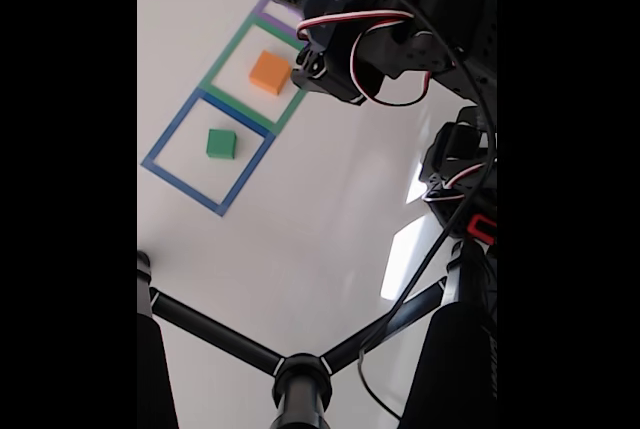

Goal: Tower of hanoi

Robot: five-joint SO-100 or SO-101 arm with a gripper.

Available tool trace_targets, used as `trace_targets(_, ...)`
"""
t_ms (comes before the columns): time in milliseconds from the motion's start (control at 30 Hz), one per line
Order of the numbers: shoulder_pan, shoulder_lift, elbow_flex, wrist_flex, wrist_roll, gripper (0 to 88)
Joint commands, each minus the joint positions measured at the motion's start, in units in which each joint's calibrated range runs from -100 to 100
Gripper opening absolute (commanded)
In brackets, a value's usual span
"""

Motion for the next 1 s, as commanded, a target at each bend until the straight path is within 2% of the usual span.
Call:
trace_targets(0,-3.21,-1.87,-2.85,0.30,0.59,0.7)
trace_targets(267,-7.24,-1.47,-2.39,-0.27,0.59,2.5)
trace_targets(333,-7.91,-1.47,-1.39,-1.40,0.59,5.9)
trace_targets(400,-8.19,-1.55,0.43,-3.91,0.59,12.9)
trace_targets(467,-7.81,-1.71,3.43,-7.80,0.59,19.5)
trace_targets(567,-6.56,-2.03,8.88,-14.03,0.59,24.3)
trace_targets(867,-4.07,-1.55,29.88,-42.37,0.59,31.4)
trace_targets(967,-3.69,-0.98,34.06,-48.12,0.59,32.5)
